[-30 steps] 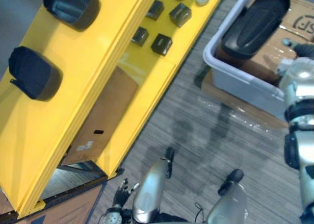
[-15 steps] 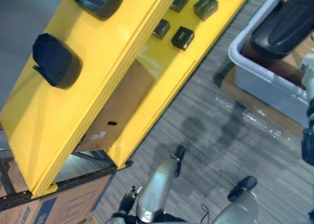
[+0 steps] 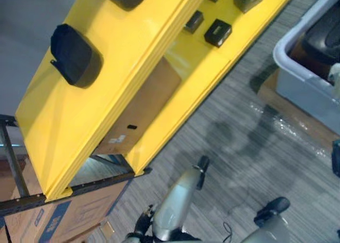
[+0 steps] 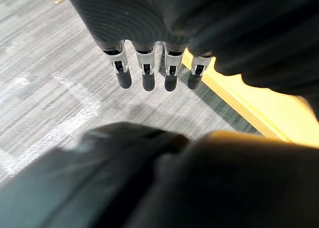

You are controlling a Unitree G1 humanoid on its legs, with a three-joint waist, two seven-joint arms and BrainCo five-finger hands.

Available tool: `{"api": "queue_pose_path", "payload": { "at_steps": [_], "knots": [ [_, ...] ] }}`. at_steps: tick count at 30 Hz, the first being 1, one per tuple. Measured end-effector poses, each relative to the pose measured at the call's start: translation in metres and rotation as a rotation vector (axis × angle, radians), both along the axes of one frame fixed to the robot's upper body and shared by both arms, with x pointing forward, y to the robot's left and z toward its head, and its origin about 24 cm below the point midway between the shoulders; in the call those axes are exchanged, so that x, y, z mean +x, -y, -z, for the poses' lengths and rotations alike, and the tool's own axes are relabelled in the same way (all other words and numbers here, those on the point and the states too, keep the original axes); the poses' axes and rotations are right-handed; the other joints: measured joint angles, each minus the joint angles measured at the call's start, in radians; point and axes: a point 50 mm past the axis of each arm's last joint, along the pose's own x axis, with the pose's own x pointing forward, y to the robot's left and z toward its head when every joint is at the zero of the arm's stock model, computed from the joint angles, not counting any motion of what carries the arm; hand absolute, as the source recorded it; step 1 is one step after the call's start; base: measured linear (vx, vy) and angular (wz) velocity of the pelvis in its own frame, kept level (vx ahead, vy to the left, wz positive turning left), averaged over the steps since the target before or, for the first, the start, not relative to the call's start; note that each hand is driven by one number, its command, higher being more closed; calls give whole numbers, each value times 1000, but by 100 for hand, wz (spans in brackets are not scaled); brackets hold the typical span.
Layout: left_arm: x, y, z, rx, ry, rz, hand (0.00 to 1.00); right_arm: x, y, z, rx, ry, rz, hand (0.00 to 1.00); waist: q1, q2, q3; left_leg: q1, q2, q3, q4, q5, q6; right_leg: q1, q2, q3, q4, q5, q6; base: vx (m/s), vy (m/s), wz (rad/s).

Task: Walk over and take plastic housings, then place them on the shelf

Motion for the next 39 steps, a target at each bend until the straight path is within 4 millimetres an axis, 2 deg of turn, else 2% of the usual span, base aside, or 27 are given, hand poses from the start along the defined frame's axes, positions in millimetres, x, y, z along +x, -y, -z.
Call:
{"api": "queue_pose_path", "payload": {
  "at_steps": [1, 7, 14, 24, 30, 35, 37, 39],
  "knots": [
    [0, 0, 0, -2, 1, 0, 0, -2, 2, -1, -5, -4, 11, 100, 5, 0, 0, -1, 1, 0, 0, 0, 0, 0, 1, -1, -2, 1, 0, 51, 12, 1],
    [4, 1, -1, -2, 6, 0, 0, -13, 14, 0, -3, -34, 114, 100, 41, 4, -3, -15, 10, -8, 13, -12, -2, 4, 17, -11, -28, 7, -7, 8, 14, -2],
    [6, 3, -1, 18, 20, 10, 0, -29, 30, 2, 0, -63, 241, 100, 64, 10, -7, -30, 19, -9, 22, -18, 3, 15, 35, -21, -73, 33, -2, 0, 5, -1],
    [10, 3, -3, 6, 35, -27, 0, -26, 26, 19, -16, -220, 283, 100, 76, 10, -7, 6, 20, -2, 0, -17, 3, 45, 35, -27, -90, 37, 4, -2, -5, -1],
    [16, 2, -7, 11, 85, -47, 0, -27, 27, 18, -52, -251, 284, 100, 68, 7, -6, 23, 25, 12, -6, -17, 3, 55, 37, -20, -93, 39, 4, 4, -9, -3],
    [48, -7, -33, 23, 284, -106, 0, -23, 24, 5, -157, -261, 268, 100, 39, 0, 0, 29, 40, 18, -5, -17, 3, 56, 48, -16, -90, 41, 1, -9, -26, -7],
    [65, -3, -49, 4, 375, -126, 0, -23, 24, 2, -186, -261, 266, 100, 27, -4, 3, 43, 44, 25, -7, -17, 3, 61, 48, -15, -84, 39, -2, -30, -27, -8],
    [89, 7, -76, -44, 512, -138, 0, -22, 22, -1, -219, -265, 268, 100, 7, -11, 8, 62, 49, 36, -12, -17, 2, 73, 49, -11, -81, 36, -6, -42, -14, -9]
  ]
}}
